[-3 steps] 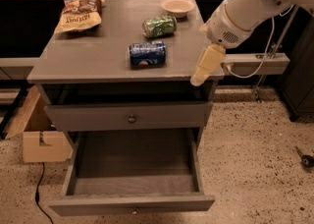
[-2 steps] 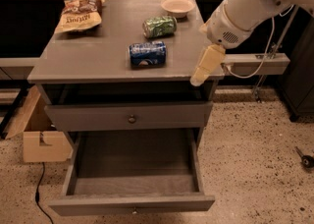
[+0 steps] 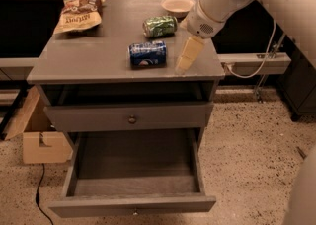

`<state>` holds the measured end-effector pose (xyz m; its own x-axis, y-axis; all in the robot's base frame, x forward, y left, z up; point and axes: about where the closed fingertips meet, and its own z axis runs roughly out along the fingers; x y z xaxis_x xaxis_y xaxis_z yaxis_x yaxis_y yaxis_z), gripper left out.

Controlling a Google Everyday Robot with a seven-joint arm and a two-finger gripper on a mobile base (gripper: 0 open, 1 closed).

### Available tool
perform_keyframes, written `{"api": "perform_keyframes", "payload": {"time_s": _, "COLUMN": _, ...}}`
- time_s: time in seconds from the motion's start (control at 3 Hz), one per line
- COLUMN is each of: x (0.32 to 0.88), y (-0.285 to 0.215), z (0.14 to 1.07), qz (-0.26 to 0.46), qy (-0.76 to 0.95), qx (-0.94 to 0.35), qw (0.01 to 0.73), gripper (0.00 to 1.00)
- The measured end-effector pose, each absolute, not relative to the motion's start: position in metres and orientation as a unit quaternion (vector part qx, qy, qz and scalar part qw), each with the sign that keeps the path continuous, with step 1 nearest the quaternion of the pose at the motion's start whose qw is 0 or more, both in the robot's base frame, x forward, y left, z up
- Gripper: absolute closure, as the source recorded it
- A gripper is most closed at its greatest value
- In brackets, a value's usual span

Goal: Place pepsi can into middle drawer

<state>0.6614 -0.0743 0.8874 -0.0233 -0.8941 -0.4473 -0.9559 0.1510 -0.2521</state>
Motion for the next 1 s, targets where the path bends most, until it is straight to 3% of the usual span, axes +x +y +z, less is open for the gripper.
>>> {"api": "perform_keyframes", "payload": {"time_s": 0.67, "x": 0.705, "y": -0.031, "z": 0.847, "qz": 0.085, "qy": 0.705, "qx": -0.673, "qw": 0.207, "gripper": 0.02}}
{"api": "perform_keyframes", "payload": {"time_s": 1.0, "x": 0.71, "y": -0.019, "z": 0.836, "qz": 0.088, "qy": 0.704, "qx": -0.679, "qw": 0.187, "gripper": 0.24}}
